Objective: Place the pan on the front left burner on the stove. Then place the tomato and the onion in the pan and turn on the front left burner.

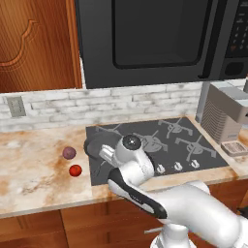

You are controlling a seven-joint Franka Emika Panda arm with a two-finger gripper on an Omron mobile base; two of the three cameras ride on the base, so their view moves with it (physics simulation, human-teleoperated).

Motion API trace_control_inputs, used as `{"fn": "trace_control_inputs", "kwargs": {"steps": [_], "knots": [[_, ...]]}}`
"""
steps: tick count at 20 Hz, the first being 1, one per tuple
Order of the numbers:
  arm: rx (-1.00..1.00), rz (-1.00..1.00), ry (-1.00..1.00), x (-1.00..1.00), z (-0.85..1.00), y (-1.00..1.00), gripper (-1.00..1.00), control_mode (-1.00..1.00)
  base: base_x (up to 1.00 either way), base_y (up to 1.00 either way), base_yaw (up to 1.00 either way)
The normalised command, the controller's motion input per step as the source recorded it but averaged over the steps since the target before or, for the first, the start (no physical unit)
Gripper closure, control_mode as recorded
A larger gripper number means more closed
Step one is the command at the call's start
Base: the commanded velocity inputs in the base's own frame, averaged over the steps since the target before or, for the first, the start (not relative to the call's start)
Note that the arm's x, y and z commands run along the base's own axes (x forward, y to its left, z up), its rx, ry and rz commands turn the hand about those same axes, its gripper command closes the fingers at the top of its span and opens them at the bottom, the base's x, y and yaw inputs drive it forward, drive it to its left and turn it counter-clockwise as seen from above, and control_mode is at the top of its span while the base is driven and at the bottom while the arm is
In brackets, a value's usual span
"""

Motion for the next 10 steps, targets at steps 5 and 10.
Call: {"fn": "trace_control_inputs", "kwargs": {"steps": [5, 10], "knots": [[0.02, -0.21, -0.35, -0.24, 0.37, -0.22, -1.0, -1.0, 0.0, 0.0, 0.0], [0.08, -0.17, -0.44, -0.11, 0.91, -0.11, -1.0, -1.0, 0.0, 0.0, 0.0]]}}
